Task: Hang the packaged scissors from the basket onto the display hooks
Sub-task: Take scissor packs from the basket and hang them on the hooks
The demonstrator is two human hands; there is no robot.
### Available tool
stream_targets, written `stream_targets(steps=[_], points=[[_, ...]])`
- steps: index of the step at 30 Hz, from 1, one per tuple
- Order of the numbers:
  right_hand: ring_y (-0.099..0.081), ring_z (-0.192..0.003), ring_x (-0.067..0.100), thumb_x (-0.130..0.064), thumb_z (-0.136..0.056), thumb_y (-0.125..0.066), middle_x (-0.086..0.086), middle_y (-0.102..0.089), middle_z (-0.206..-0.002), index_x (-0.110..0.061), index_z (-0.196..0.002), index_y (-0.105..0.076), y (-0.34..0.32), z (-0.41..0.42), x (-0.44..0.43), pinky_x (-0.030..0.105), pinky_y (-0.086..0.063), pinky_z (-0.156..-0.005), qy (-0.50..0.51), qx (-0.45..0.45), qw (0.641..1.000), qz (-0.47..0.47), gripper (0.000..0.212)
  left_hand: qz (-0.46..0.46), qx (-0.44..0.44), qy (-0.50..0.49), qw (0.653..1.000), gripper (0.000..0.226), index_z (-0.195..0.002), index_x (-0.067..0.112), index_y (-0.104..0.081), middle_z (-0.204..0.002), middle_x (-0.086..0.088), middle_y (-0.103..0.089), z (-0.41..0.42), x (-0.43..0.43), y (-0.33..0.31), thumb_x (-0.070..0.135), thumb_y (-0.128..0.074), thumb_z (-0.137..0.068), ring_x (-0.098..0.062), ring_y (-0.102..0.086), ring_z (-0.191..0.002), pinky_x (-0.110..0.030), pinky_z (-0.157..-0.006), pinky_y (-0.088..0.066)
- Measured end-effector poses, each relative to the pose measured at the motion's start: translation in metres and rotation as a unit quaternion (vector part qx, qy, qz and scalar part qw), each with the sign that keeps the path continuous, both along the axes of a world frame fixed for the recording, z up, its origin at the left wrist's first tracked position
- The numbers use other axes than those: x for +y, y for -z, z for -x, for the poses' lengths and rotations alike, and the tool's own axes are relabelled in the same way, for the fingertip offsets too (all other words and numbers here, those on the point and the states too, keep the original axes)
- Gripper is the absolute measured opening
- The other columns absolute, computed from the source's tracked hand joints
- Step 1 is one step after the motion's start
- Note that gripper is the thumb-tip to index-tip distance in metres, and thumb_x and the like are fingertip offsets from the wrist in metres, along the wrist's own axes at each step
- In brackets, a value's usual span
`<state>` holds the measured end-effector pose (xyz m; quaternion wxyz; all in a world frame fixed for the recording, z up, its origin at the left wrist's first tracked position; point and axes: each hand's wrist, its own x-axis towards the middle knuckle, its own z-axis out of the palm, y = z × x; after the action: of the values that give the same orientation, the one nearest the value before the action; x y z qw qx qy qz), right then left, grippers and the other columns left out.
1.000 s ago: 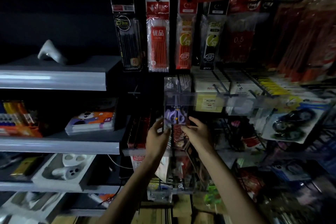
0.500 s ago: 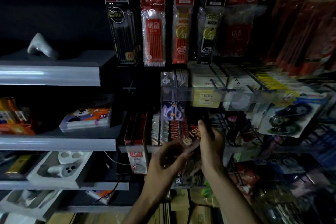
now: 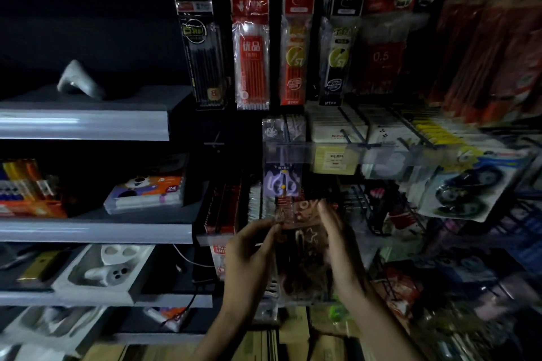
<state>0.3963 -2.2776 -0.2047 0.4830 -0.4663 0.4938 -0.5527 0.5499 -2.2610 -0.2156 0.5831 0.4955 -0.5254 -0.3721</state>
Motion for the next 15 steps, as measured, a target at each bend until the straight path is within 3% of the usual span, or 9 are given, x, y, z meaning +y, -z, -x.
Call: stream_targets(steps=[2, 4, 8, 12, 15], points=[[-0.061, -0.094, -0.017, -0.041, -0.097, -0.063, -0.032, -0.070, -0.095, -0.034, -0.095, -0.073, -0.001, 0.005, 0.006, 0.020, -0.046, -0.084, -0.020, 0.035, 0.999, 0.033, 0.012, 0.014, 0.008, 0.006, 1.000, 0.015, -0.101, 0.022, -0.080, -0.098, 0.011, -0.080, -0.004, -0.004, -0.007, 0.012, -0.069, -0.098, -0.007, -0.076, -0.096, -0.023, -0.082, -0.059], [-0.068, -0.101, 0.000, -0.022, -0.097, -0.068, -0.015, -0.075, -0.101, -0.022, -0.101, -0.074, 0.002, 0.009, 0.008, 0.012, -0.048, -0.081, -0.032, 0.064, 0.994, 0.081, 0.008, 0.028, 0.010, 0.016, 0.999, 0.017, -0.099, 0.023, -0.080, -0.096, 0.009, -0.081, -0.006, -0.007, -0.014, 0.010, -0.069, -0.098, -0.008, -0.076, -0.093, -0.019, -0.078, -0.057], [-0.071, -0.101, 0.008, -0.018, -0.096, -0.069, -0.004, -0.077, -0.102, -0.019, -0.102, -0.077, 0.004, 0.008, 0.005, 0.012, -0.049, -0.081, -0.016, 0.052, 0.994, 0.096, 0.010, 0.028, 0.010, 0.023, 0.999, 0.019, -0.095, 0.027, -0.079, -0.093, 0.006, -0.081, -0.009, -0.021, -0.020, 0.010, -0.070, -0.097, -0.011, -0.076, -0.091, -0.022, -0.076, -0.057], [-0.070, -0.099, 0.002, -0.016, -0.094, -0.071, -0.009, -0.077, -0.101, -0.019, -0.101, -0.077, 0.006, 0.009, -0.003, 0.009, -0.048, -0.079, 0.014, 0.039, 0.996, 0.085, 0.010, 0.024, 0.006, 0.016, 1.000, 0.020, -0.117, 0.024, -0.075, -0.104, 0.009, -0.079, -0.012, -0.038, -0.031, 0.021, -0.073, -0.097, -0.008, -0.075, -0.099, -0.022, -0.080, -0.056], [-0.070, -0.098, 0.001, -0.016, -0.094, -0.071, -0.012, -0.077, -0.101, -0.018, -0.104, -0.076, 0.009, 0.009, -0.008, 0.010, -0.050, -0.079, 0.039, 0.034, 0.996, 0.076, 0.011, 0.044, 0.023, -0.004, 0.999, 0.025, -0.122, 0.021, -0.073, -0.106, 0.008, -0.079, -0.016, -0.052, -0.047, 0.023, -0.074, -0.097, -0.009, -0.074, -0.101, -0.026, -0.085, -0.057]])
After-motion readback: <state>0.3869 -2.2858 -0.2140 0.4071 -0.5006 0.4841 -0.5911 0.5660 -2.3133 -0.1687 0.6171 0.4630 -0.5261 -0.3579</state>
